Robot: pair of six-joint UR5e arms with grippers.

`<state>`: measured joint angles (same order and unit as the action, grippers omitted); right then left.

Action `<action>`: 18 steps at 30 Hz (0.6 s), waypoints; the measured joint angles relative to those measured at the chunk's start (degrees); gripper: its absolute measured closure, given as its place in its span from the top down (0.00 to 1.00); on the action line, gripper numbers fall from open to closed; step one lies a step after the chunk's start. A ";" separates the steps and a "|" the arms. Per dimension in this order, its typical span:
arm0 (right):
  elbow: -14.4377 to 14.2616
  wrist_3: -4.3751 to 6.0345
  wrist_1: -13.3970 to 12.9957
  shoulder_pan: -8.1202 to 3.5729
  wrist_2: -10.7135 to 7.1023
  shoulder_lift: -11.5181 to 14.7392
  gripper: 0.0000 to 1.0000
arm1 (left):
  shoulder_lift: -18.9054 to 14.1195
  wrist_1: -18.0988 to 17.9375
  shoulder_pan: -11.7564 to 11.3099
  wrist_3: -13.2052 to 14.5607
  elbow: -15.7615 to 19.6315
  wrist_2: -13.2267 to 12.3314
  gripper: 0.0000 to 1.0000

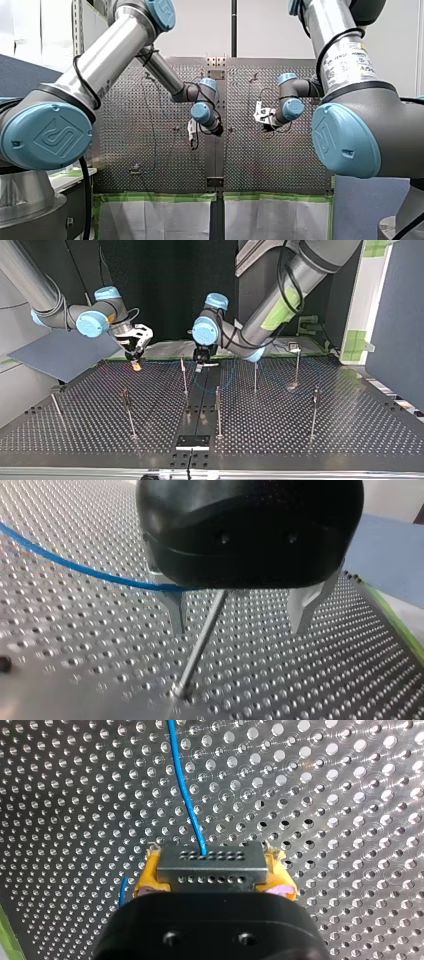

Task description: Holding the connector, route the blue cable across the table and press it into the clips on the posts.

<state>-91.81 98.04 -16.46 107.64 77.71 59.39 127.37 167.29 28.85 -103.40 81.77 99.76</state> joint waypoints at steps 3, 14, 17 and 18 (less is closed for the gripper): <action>0.09 -0.14 -0.03 0.00 -0.12 0.00 0.00 | -1.11 0.18 0.55 0.03 1.57 -0.29 1.00; 0.42 -0.37 0.24 -0.07 -0.69 0.07 0.00 | -2.98 0.48 4.73 0.24 5.20 0.08 1.00; 0.43 -0.37 0.26 -0.14 -0.70 0.11 0.00 | -3.29 0.37 5.43 0.10 5.28 0.73 1.00; 0.44 -0.37 0.27 -0.16 -0.70 0.13 0.00 | -3.33 0.36 5.52 0.08 5.28 0.82 1.00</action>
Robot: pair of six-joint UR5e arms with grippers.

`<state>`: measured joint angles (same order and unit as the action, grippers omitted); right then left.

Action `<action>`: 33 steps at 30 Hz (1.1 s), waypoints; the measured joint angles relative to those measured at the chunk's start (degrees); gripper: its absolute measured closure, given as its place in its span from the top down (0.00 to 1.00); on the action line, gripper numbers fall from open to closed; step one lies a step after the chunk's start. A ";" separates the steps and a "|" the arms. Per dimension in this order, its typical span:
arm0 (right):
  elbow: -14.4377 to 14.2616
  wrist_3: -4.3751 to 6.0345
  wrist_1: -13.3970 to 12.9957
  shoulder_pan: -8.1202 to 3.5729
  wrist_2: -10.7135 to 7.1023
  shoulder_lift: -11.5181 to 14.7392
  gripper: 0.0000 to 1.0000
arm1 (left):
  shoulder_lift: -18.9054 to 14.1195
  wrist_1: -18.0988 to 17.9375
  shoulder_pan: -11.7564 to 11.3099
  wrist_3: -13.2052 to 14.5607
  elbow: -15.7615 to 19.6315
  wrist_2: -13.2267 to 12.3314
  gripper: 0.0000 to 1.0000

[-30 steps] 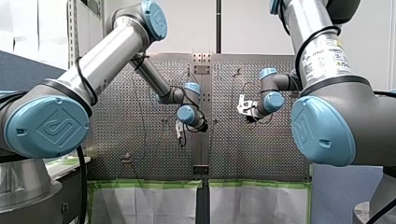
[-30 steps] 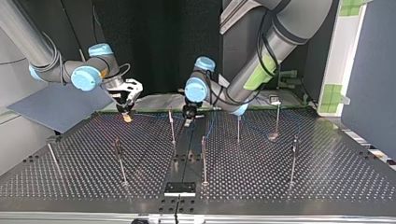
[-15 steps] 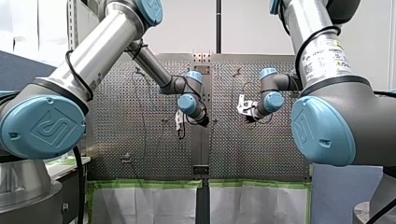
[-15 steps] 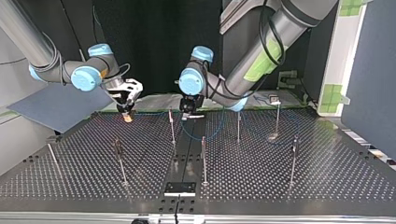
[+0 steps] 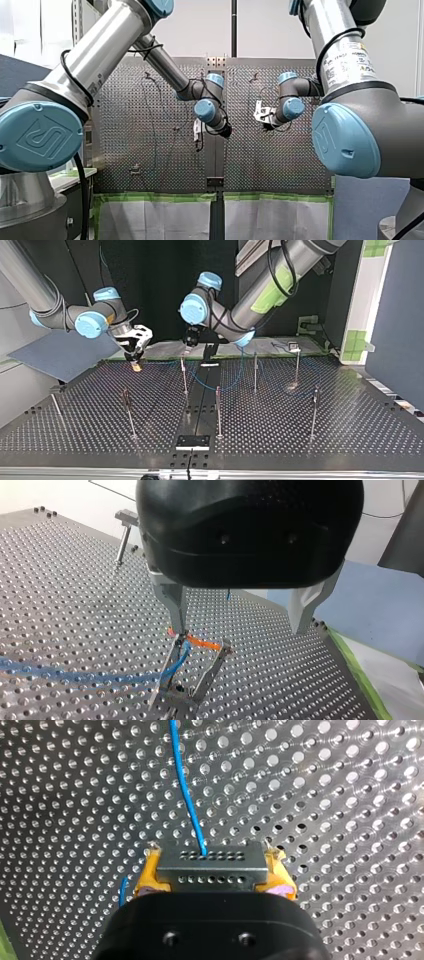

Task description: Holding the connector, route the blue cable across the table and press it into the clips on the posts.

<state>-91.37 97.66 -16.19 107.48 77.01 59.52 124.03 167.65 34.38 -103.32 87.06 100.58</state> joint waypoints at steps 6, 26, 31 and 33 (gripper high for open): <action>0.00 -0.03 0.07 -0.29 -0.06 0.06 0.00 | -0.70 -1.16 1.36 -1.16 0.03 1.23 1.00; -0.07 0.85 1.75 -1.34 -0.18 4.67 0.00 | 2.83 -9.28 10.67 -9.78 -7.13 12.43 1.00; -0.08 0.89 2.19 -1.39 -0.23 4.69 0.00 | 6.04 -7.54 10.59 -10.44 -10.35 14.98 1.00; -0.08 0.93 2.20 -1.41 -0.22 4.69 0.00 | 7.08 -7.63 10.41 -10.75 -11.39 15.59 1.00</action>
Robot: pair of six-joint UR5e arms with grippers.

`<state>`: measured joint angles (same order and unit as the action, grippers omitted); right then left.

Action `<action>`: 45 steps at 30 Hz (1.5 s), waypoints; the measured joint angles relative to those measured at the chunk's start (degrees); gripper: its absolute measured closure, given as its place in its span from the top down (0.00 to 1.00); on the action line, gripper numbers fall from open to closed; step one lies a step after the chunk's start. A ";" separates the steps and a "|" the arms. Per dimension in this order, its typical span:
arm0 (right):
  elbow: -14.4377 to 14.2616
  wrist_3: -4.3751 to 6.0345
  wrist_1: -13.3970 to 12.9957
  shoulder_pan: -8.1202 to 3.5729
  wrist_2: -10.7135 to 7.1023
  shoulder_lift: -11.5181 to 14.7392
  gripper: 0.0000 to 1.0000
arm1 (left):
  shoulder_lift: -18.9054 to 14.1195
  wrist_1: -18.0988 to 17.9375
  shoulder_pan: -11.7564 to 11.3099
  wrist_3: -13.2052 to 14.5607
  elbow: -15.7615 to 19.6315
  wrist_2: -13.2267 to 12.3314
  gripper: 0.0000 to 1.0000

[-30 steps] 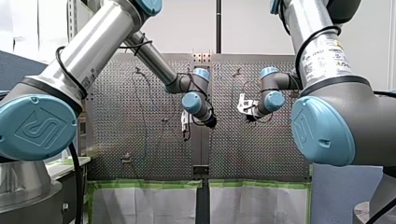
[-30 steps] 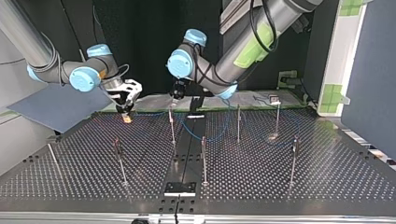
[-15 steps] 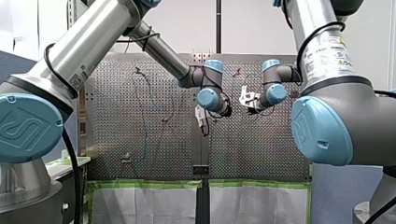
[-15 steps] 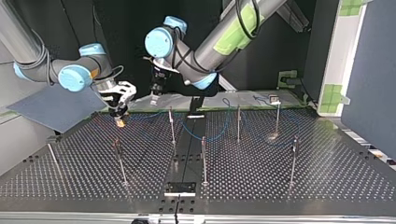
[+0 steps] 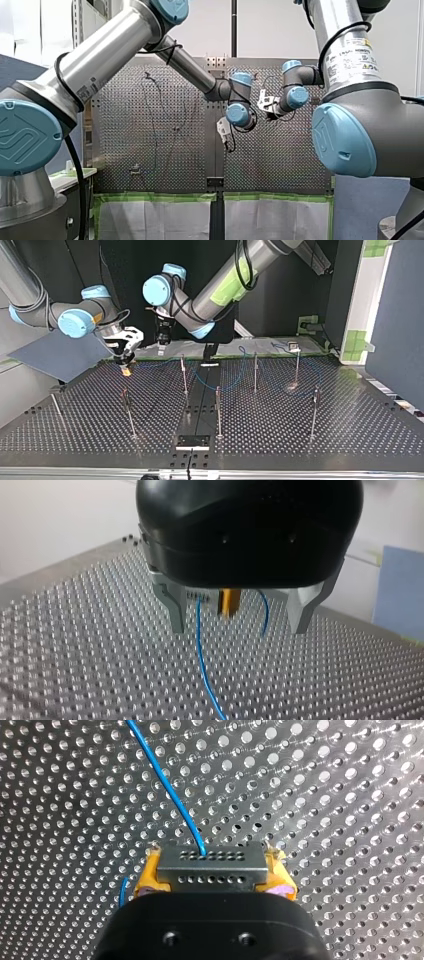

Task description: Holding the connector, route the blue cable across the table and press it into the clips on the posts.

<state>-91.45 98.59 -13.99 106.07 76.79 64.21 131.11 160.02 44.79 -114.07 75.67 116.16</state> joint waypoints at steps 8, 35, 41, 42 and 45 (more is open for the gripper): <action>-0.08 0.00 -0.06 -0.02 -0.41 -0.06 0.00 | 2.83 -1.27 -0.69 -1.39 -4.87 0.67 1.00; -0.35 0.21 -0.44 0.02 -2.93 -0.19 0.00 | 10.35 0.00 -3.98 -2.14 -12.70 0.80 1.00; -0.35 0.22 -0.51 -0.01 -2.95 -0.24 0.00 | 10.85 0.89 -3.97 -2.88 -13.62 1.46 1.00; -0.35 0.22 -0.51 -0.01 -2.95 -0.24 0.00 | 10.86 1.03 -3.95 -2.94 -13.66 1.59 0.97; -0.35 0.22 -0.52 -0.01 -2.95 -0.26 0.00 | 10.85 1.45 -3.84 -3.04 -13.71 1.90 0.66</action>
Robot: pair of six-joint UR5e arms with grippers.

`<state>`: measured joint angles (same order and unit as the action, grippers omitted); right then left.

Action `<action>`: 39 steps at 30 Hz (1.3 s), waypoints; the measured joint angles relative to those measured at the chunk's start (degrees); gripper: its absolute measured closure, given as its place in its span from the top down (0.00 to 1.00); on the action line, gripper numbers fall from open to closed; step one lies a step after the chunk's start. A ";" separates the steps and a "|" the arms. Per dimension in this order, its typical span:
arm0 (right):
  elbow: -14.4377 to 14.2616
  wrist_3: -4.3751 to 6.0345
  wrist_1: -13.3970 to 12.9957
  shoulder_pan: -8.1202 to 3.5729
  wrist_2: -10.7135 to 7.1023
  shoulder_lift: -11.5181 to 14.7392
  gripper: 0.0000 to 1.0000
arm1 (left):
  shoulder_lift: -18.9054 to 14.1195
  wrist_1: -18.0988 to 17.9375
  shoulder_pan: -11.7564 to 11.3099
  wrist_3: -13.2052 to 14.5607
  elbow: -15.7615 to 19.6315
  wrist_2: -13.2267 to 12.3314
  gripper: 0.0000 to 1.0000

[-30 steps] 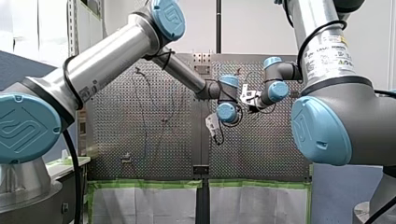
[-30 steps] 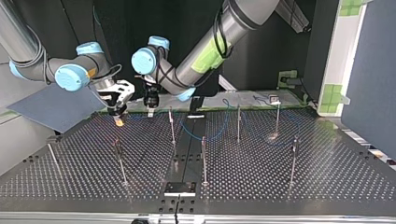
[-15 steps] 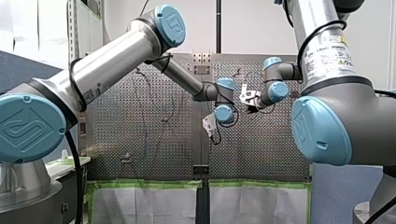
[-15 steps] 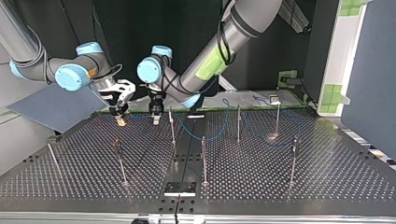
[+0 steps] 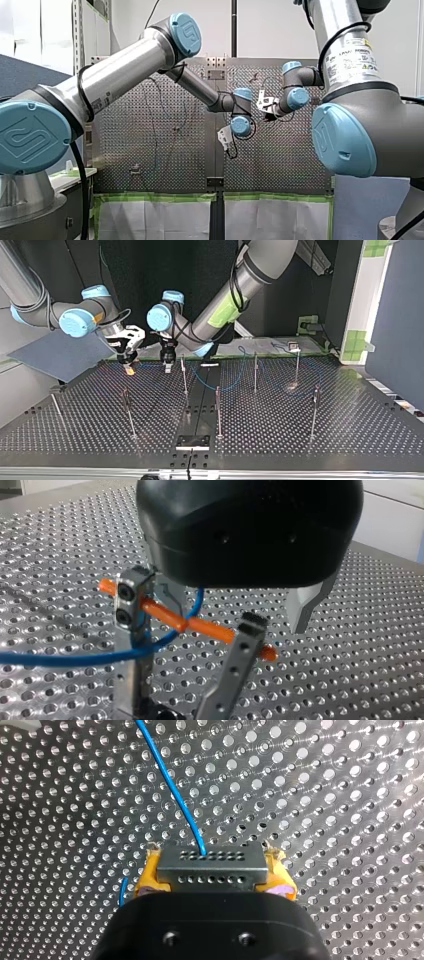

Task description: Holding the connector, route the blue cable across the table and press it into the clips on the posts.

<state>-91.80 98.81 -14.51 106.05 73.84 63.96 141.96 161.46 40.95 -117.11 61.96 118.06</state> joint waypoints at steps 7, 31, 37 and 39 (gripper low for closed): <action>0.00 0.00 0.04 0.03 -0.06 0.03 0.00 | -0.01 0.36 0.37 -0.19 -0.01 1.44 0.01; 0.87 1.67 1.54 -0.19 -0.37 6.97 0.00 | -7.62 6.65 2.07 0.11 -0.31 4.14 0.01; 1.37 1.90 3.57 -0.19 -0.68 10.19 0.00 | -11.32 7.38 2.85 0.84 -0.29 5.00 0.01; 1.71 1.94 4.50 -0.19 -0.74 11.36 0.00 | -12.17 7.55 3.12 0.99 -0.29 5.06 0.01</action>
<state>-90.09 100.74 -10.01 105.87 73.09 75.32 129.79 169.01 44.07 -116.12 61.67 123.12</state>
